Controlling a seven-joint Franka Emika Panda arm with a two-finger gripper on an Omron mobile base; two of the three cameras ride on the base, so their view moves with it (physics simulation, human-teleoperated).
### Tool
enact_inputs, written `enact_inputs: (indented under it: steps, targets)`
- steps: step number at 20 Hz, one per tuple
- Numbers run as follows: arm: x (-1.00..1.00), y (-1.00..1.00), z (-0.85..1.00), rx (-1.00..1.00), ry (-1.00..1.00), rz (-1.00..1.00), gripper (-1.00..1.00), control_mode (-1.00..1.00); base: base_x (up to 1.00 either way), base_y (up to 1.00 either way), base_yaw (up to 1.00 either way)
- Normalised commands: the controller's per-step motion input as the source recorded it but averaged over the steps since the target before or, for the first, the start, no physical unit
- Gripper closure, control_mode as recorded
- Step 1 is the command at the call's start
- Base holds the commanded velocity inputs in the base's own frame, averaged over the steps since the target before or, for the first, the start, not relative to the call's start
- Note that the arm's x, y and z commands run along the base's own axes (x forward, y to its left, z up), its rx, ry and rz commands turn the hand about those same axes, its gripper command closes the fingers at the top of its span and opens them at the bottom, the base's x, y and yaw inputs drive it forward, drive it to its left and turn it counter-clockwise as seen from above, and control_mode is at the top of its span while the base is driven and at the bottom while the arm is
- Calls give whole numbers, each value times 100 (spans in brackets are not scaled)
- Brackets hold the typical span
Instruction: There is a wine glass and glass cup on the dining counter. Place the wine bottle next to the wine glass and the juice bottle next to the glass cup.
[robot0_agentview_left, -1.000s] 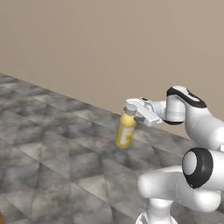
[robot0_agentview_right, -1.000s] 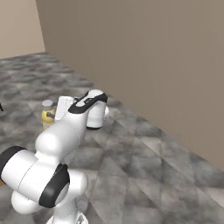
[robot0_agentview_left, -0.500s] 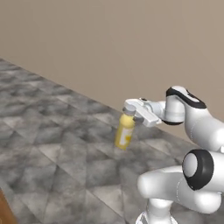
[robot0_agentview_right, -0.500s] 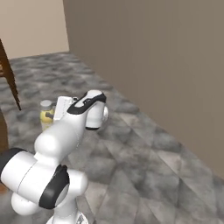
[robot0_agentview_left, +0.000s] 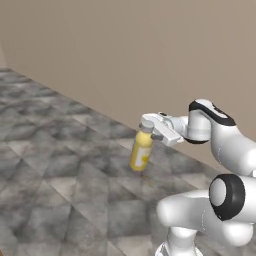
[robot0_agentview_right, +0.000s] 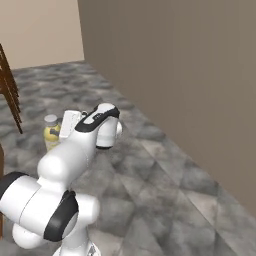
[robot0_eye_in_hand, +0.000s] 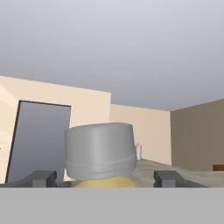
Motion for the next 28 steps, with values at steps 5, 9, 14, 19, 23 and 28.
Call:
enact_inputs:
  steps: [5,9,14,19,23,28]
  targets:
    - [0,0,0,0,0,0,100,100,88,0,6]
    - [0,0,0,0,0,0,100,100,88,0,6]
    - [0,0,0,0,0,0,100,100,89,4,8]
    - [0,0,0,0,0,0,100,100,88,11,10]
    - [0,0,0,0,0,0,100,100,84,11,16]
    - [0,0,0,0,0,0,100,100,68,2,32]
